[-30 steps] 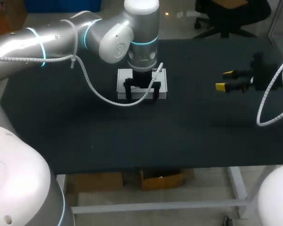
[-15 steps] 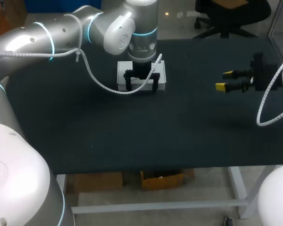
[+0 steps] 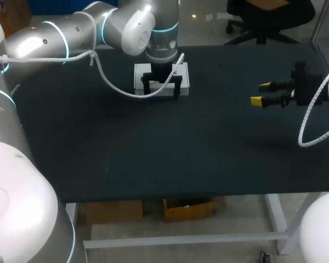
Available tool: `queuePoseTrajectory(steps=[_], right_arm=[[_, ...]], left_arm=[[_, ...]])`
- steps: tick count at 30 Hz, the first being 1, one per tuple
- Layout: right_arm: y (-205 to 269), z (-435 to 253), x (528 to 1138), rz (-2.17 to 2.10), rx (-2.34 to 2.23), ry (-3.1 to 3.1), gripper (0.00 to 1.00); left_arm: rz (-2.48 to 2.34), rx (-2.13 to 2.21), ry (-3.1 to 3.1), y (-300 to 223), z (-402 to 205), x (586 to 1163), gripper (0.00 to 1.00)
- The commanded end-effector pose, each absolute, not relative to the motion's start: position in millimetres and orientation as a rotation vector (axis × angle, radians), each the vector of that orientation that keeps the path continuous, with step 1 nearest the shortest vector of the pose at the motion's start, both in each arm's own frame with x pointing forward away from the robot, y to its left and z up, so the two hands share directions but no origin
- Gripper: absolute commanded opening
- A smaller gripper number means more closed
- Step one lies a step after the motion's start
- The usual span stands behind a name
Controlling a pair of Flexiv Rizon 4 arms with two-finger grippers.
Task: Assemble the packaging by folding the flat box into shape, placing the metal phone stand inside, and closing the box properly
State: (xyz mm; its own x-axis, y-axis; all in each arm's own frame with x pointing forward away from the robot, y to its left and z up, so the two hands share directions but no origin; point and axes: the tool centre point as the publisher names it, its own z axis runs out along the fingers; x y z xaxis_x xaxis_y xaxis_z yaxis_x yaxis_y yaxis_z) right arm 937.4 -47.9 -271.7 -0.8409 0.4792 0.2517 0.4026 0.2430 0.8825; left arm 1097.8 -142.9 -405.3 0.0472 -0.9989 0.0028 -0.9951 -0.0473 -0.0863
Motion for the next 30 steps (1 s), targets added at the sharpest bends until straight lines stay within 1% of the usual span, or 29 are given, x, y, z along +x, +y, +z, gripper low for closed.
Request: queuePoseTrajectory(steps=[1, 22, 27, 30], right_arm=[[-49, -272, 937, 1.693, 0.855, 2.418, 1.00], [-49, -272, 937, 1.693, 0.855, 2.418, 1.00], [-49, -272, 937, 1.693, 0.855, 2.418, 1.00], [-49, -272, 937, 1.693, 0.855, 2.418, 1.00]], left_arm=[[-0.027, -2.252, 2.148, -143, -414, 1121, 1.00], [-0.021, -2.250, 2.145, -140, -402, 1175, 1.00], [-0.021, -2.244, 2.143, -142, -398, 1179, 1.00], [-0.042, -2.235, 2.151, -143, -393, 1167, 1.00]])
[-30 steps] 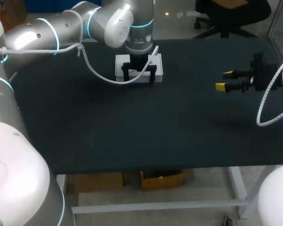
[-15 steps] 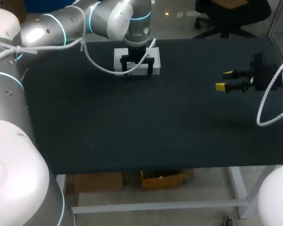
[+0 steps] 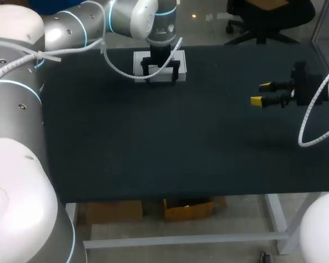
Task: Assemble the packaging by folding the flat box into shape, placing the metal phone stand inside, and closing the box properly
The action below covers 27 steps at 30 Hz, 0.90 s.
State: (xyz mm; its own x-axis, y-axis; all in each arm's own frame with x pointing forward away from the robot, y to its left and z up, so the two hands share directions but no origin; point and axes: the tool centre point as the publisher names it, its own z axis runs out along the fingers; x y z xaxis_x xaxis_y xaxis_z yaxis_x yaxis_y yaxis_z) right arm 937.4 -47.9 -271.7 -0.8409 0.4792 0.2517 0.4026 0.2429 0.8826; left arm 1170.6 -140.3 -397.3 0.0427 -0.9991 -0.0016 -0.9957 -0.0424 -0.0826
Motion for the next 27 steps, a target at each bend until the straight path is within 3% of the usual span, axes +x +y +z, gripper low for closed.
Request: queuePoseTrajectory(steps=[1, 17, 27], right_arm=[[-49, -272, 937, 1.693, 0.855, 2.418, 1.00], [-49, -272, 937, 1.693, 0.855, 2.418, 1.00], [-49, -272, 937, 1.693, 0.855, 2.418, 1.00]], left_arm=[[-0.048, -2.232, 2.153, -143, -392, 1161, 1.00], [-0.499, -1.963, 2.099, -107, -335, 1028, 1.00], [-0.791, -1.757, 2.132, -93, -330, 985, 1.00]])
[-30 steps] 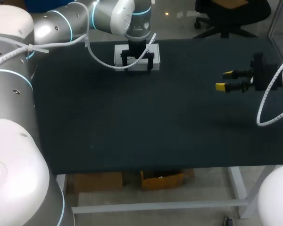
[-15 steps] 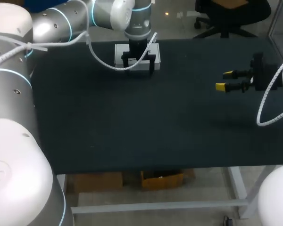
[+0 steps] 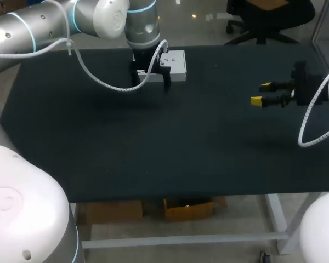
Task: Assemble the packaging by folding the flat box into shape, placing the metal phone stand inside, and closing the box properly
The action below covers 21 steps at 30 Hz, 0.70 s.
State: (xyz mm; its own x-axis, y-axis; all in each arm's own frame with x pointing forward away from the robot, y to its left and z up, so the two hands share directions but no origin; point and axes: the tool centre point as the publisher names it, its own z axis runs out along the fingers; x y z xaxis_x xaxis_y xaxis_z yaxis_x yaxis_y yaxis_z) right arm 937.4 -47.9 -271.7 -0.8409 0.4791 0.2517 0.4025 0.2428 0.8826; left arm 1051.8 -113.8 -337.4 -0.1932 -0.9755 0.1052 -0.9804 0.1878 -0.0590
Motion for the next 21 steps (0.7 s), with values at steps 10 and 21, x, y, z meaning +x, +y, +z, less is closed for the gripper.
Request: queuePoseTrajectory(steps=[10, 21], right_arm=[[-49, -272, 937, 1.693, 0.855, 2.418, 1.00], [-49, -272, 937, 1.693, 0.855, 2.418, 1.00]], left_arm=[[1.125, 1.878, -2.566, -94, -321, 970, 1.00], [1.106, 1.819, -2.605, -102, -317, 967, 1.00]])
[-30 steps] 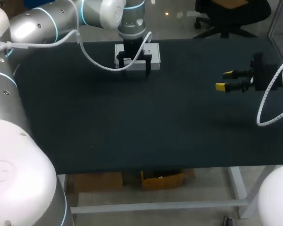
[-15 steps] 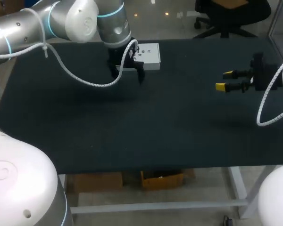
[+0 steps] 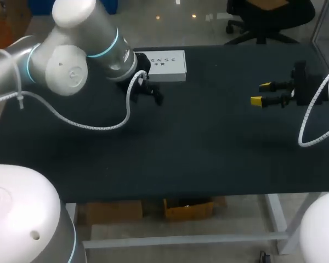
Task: Assemble the packaging by folding the flat box into shape, placing the metal phone stand inside, and closing the box properly
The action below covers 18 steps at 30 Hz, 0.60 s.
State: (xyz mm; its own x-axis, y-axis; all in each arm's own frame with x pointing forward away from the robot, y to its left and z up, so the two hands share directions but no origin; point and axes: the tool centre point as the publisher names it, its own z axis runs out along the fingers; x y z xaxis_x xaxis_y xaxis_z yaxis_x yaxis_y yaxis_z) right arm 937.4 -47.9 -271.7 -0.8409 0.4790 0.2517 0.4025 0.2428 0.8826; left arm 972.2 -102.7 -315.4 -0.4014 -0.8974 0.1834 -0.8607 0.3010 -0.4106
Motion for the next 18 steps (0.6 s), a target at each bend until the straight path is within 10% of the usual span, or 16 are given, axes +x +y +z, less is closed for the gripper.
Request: queuePoseTrajectory(steps=[1, 18], right_arm=[[-49.4, -272.2, 937.1, 1.693, 0.855, 2.418, 1.00], [-49.4, -272.2, 937.1, 1.693, 0.855, 2.418, 1.00]], left_arm=[[-0.959, -1.578, 2.261, -101.8, -316.6, 966.7, 1.00], [-1.149, -1.665, 2.183, -92.1, -316.5, 972.0, 1.00]])
